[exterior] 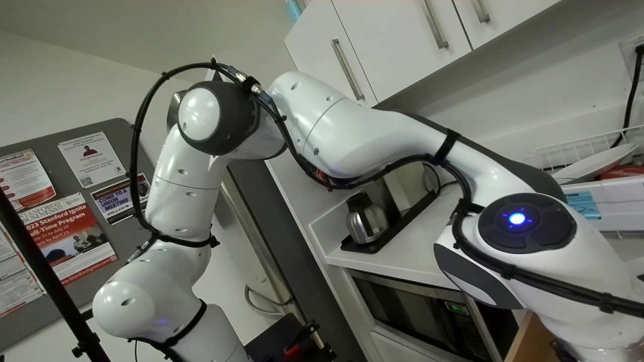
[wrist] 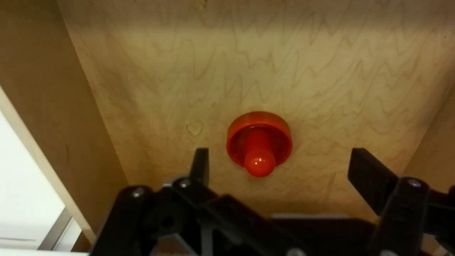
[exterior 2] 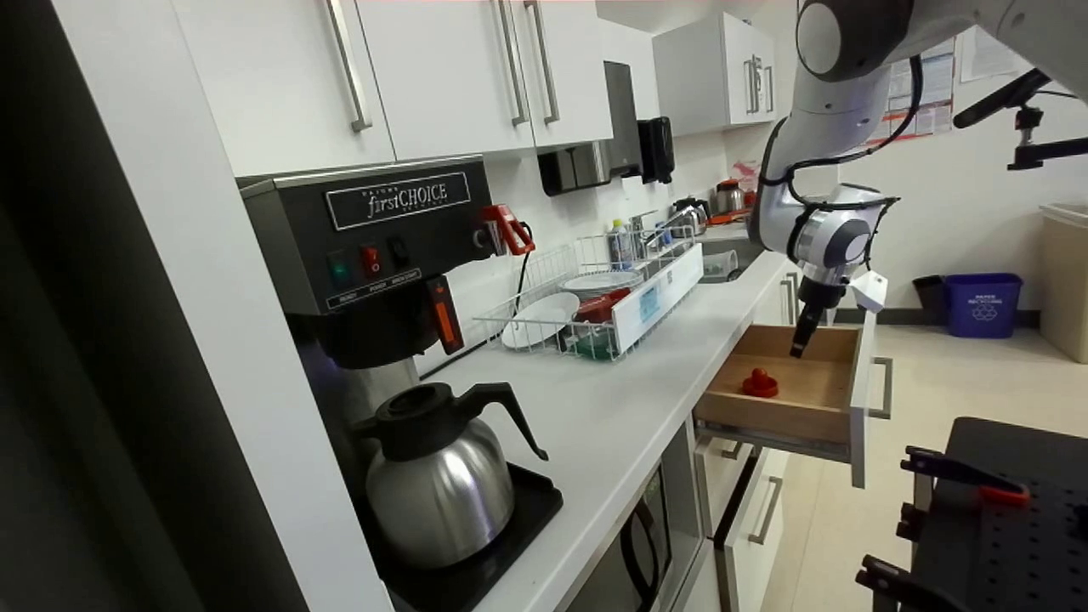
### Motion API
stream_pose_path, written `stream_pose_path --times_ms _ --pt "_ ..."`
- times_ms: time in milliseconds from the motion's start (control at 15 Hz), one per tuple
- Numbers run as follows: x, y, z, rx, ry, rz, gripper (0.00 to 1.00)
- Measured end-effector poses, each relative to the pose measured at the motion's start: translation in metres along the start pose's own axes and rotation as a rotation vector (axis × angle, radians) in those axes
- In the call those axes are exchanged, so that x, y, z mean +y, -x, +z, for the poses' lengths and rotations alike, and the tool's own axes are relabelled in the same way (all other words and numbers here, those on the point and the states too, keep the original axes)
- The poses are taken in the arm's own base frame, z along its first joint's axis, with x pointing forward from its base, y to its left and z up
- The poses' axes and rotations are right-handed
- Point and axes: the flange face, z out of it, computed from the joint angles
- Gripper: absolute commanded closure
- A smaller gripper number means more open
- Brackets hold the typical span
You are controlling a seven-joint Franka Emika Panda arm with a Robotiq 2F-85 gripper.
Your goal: Open the top most drawer and pick up the red object and place on the counter
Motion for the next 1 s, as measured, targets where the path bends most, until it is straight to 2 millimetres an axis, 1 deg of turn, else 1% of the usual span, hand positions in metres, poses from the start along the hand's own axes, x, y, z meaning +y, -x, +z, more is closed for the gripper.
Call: stream_pose_path --times_ms 333,733,1000 --pt "0.005 -0.007 0.027 -0.012 0.006 0.028 0.0" --pt "0.008 -0.025 0.048 0.022 0.011 0.058 0.0" --pt "0.004 -0.034 0.062 0.021 0.016 0.054 0.0"
